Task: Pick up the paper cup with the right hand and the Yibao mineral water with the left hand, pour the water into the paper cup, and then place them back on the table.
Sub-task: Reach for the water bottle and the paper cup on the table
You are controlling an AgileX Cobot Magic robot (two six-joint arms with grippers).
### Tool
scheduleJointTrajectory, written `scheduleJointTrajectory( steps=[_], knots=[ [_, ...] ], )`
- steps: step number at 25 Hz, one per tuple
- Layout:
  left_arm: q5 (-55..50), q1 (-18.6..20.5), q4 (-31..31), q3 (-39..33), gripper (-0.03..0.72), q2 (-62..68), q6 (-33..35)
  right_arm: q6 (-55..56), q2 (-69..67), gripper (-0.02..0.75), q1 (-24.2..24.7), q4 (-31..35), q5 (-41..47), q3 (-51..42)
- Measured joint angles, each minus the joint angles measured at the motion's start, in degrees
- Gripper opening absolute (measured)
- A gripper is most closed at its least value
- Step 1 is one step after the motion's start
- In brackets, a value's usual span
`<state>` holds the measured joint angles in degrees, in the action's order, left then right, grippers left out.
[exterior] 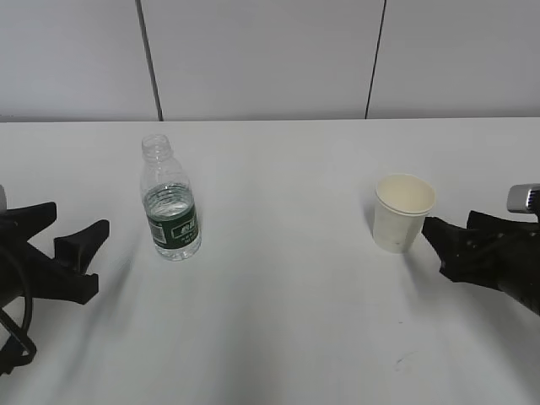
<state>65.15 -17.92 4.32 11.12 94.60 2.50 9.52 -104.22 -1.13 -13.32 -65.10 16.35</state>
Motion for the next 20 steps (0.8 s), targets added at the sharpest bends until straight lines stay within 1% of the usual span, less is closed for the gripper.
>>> scheduleJointTrajectory(
  steps=[14, 20],
  knots=[
    [0.06, 0.0, 0.07, 0.0, 0.459, 0.0, 0.0, 0.42, -2.48, 0.552, 0.0, 0.03, -0.45, 0.19],
    [0.11, 0.0, 0.07, 0.0, 0.459, 1.14, 0.0, 1.2, -6.93, 0.599, 0.0, -2.5, -0.59, 0.86]
  ],
)
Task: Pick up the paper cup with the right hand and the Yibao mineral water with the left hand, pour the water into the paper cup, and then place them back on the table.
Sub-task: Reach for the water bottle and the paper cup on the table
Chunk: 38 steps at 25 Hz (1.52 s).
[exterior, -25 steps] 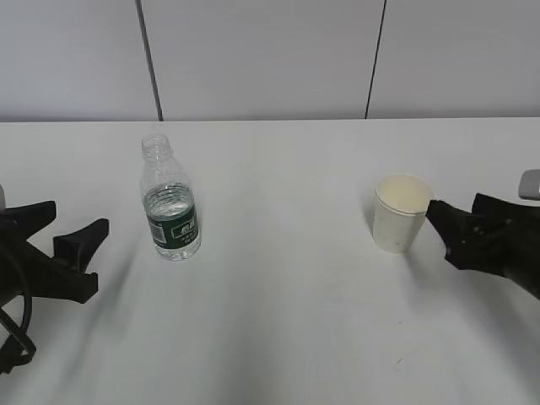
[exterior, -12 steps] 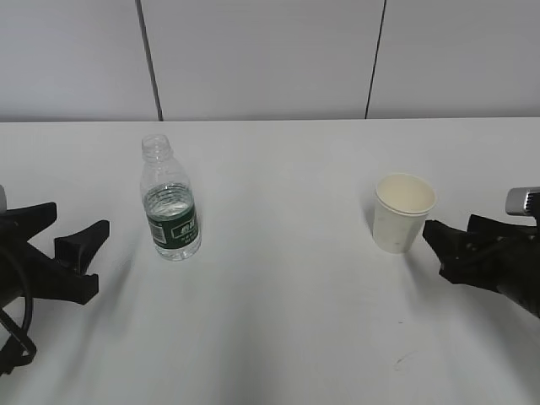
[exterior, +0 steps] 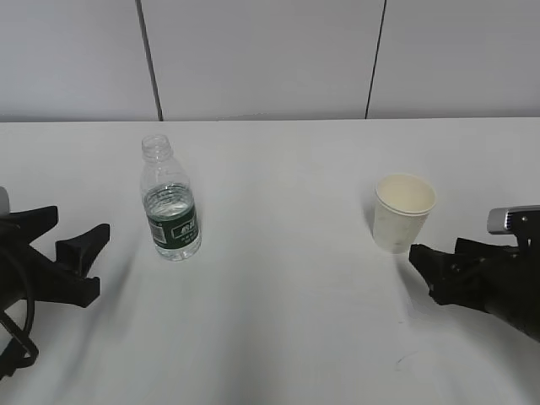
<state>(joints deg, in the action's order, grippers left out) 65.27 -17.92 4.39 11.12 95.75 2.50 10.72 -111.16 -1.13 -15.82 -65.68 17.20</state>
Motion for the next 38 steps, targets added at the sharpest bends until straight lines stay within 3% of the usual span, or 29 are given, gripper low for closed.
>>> scheduleJointTrajectory(
  steps=[8, 38],
  knots=[
    [0.06, 0.0, 0.07, 0.06, 0.459, 2.79, 0.0, 0.14, -5.68, 0.606, 0.0, -2.67, 0.0, 4.99],
    [0.28, 0.0, 0.13, 0.08, 0.459, 5.42, 0.0, -0.43, -12.02, 0.607, 0.0, -2.96, -0.09, 17.27]
  ],
)
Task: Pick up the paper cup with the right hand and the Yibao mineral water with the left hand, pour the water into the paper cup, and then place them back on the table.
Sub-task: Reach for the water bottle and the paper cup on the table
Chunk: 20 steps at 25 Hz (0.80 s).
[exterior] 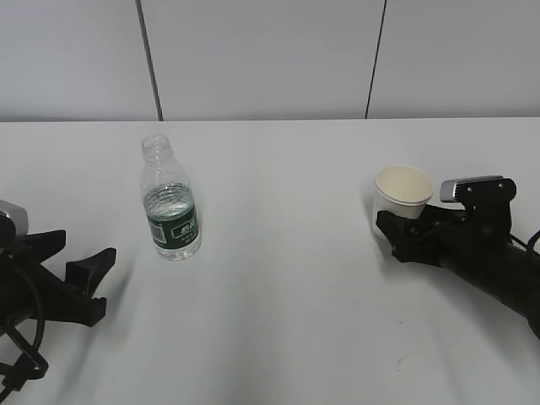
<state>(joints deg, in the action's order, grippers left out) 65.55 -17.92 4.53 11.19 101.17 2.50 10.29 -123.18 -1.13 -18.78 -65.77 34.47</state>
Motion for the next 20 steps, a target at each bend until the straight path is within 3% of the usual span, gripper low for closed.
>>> scheduleJointTrajectory(
  steps=[20],
  knots=[
    [0.0, 0.0, 0.0, 0.0, 0.459, 0.0, 0.0, -0.49, -0.5, 0.607, 0.0, -0.89, 0.0, 0.84]
  ],
)
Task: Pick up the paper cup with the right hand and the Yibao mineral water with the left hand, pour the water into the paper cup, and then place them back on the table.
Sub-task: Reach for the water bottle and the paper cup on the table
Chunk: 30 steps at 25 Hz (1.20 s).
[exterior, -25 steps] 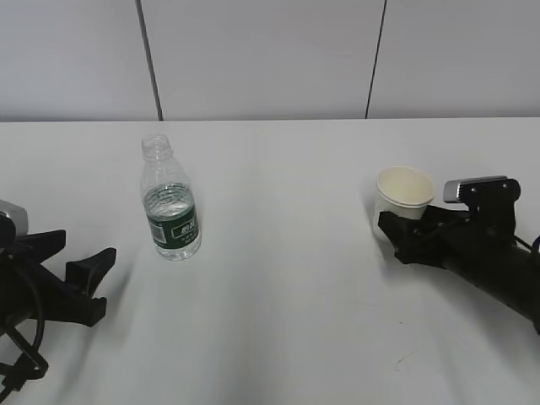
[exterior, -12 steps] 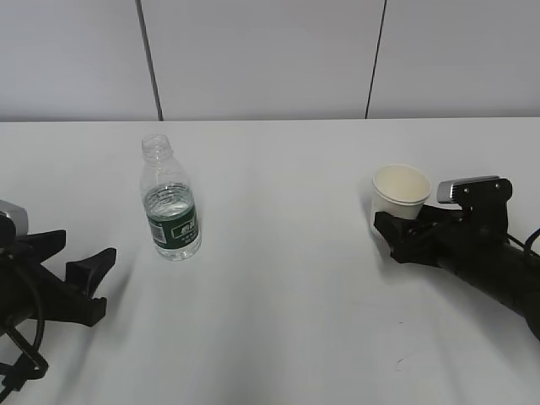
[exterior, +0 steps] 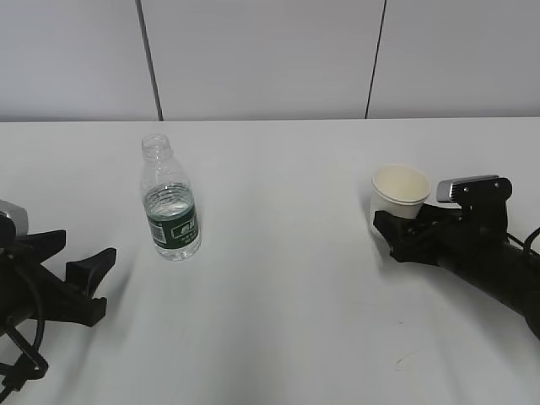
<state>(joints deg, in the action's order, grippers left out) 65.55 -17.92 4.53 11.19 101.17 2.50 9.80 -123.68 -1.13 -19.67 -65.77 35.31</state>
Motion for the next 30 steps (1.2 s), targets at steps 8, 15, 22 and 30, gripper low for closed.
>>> scheduleJointTrajectory(
  steps=[8, 15, 22, 30],
  knots=[
    [0.0, 0.0, 1.96, 0.0, 0.459, 0.0, 0.0, 0.0, 0.0, 0.607, 0.0, -1.43, 0.0, 1.85],
    [0.0, 0.0, 2.13, 0.0, 0.459, 0.0, 0.0, -0.13, 0.0, 0.594, 0.0, -2.2, 0.0, 2.46],
    [0.0, 0.0, 2.13, 0.0, 0.459, 0.0, 0.0, -0.13, 0.0, 0.554, 0.0, -5.43, 0.0, 2.46],
    [0.0, 0.0, 2.13, 0.0, 0.459, 0.0, 0.0, -0.13, 0.0, 0.667, 0.0, -4.94, 0.0, 2.46]
  ],
)
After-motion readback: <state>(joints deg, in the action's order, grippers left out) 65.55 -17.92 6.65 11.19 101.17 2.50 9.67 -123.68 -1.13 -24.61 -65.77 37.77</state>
